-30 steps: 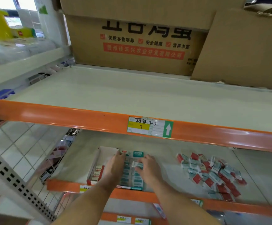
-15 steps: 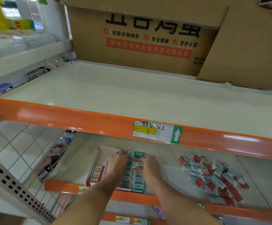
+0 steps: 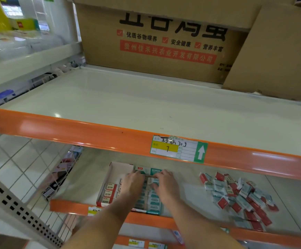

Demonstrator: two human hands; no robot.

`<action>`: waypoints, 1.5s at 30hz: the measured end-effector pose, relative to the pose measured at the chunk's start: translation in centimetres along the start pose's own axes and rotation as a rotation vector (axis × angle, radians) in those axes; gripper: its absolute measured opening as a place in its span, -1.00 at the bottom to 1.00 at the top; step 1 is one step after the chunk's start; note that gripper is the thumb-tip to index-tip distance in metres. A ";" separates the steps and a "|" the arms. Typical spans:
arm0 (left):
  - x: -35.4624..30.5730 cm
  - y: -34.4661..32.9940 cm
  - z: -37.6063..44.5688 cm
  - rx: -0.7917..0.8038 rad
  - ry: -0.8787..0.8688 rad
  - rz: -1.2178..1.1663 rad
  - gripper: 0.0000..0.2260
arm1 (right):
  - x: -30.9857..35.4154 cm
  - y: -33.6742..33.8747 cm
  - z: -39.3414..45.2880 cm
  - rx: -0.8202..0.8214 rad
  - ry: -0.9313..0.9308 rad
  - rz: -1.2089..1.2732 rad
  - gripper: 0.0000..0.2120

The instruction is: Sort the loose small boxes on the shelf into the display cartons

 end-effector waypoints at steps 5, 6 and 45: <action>0.0 0.2 -0.3 -0.018 -0.040 0.022 -0.81 | 0.6 0.0 -0.1 -0.049 -0.045 -0.040 -0.73; -0.1 0.3 -0.5 -0.033 -0.056 0.026 -0.80 | 0.8 0.1 -0.2 -0.067 -0.058 -0.047 -0.75; 2.9 -1.1 -2.2 -0.063 0.137 -0.025 -0.67 | 2.3 -0.3 -4.0 0.031 0.076 -0.067 -0.49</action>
Point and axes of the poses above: each hand's wrist, its own z-axis towards the middle knuckle, its own y-axis out of the back of the hand, x = y × z, the point moved 7 cm from there along z, towards the middle knuckle, and after that the axes turned 8 degrees about -z, right-handed, at the moved point
